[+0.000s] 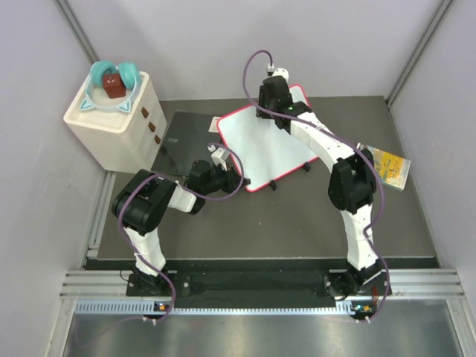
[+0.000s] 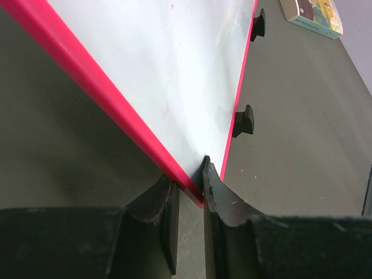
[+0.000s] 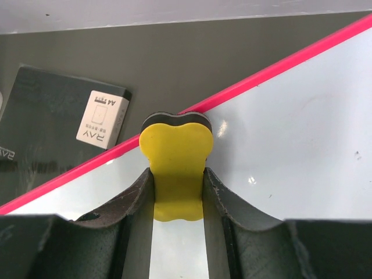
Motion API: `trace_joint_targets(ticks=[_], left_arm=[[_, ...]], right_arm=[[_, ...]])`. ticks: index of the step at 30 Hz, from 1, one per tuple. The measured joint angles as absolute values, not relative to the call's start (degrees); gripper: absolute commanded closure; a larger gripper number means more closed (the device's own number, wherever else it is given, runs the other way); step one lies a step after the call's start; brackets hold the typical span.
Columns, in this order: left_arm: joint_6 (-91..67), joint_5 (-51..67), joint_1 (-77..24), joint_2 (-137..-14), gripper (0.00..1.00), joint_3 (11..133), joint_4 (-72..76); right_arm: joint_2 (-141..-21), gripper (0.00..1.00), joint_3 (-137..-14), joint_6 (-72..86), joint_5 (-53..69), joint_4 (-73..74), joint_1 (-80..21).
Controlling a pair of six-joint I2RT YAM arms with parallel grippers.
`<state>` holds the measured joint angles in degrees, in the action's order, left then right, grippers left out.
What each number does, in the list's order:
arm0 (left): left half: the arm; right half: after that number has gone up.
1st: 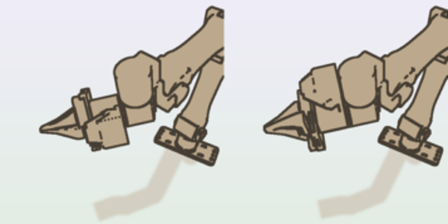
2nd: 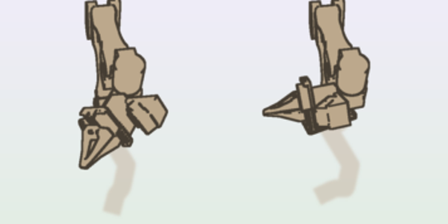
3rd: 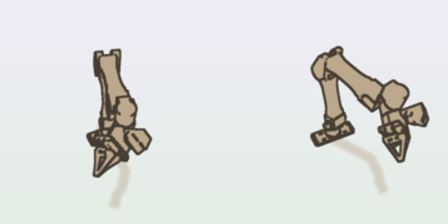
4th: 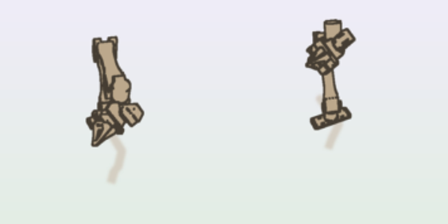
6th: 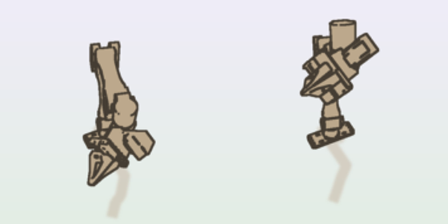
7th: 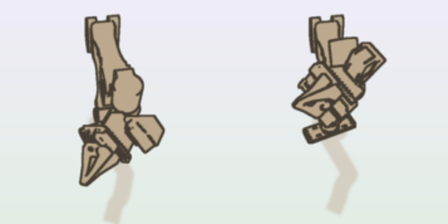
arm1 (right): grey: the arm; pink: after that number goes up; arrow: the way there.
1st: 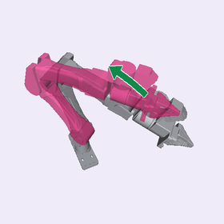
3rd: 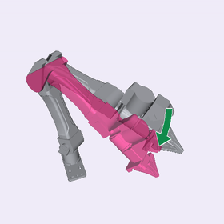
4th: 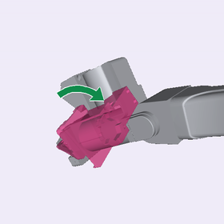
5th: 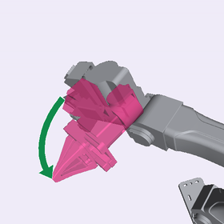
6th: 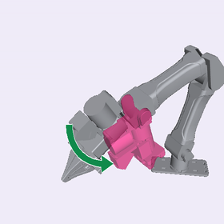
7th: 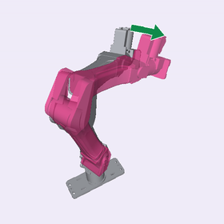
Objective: Erase the whiteboard
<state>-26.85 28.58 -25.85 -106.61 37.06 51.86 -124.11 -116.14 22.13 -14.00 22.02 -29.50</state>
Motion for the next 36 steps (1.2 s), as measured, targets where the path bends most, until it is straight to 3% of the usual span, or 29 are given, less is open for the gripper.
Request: trace_joint_targets(ticks=[16, 29, 36], left_arm=[[-26.8, 28.4, -26.0, -106.5, 1.0, 37.1, 51.7], [-26.5, 28.0, -26.9, -106.2, 1.0, 37.1, 51.7], [-26.4, 27.8, -27.2, -106.0, 1.0, 37.2, 51.3]], right_arm=[[-122.8, 1.0, -113.0, 25.6, -13.9, 20.1, -28.5], [-120.7, 1.0, -104.0, 33.1, -9.8, 19.6, -11.9], [-119.7, 1.0, -100.2, 33.1, -10.9, 18.0, -10.5]])
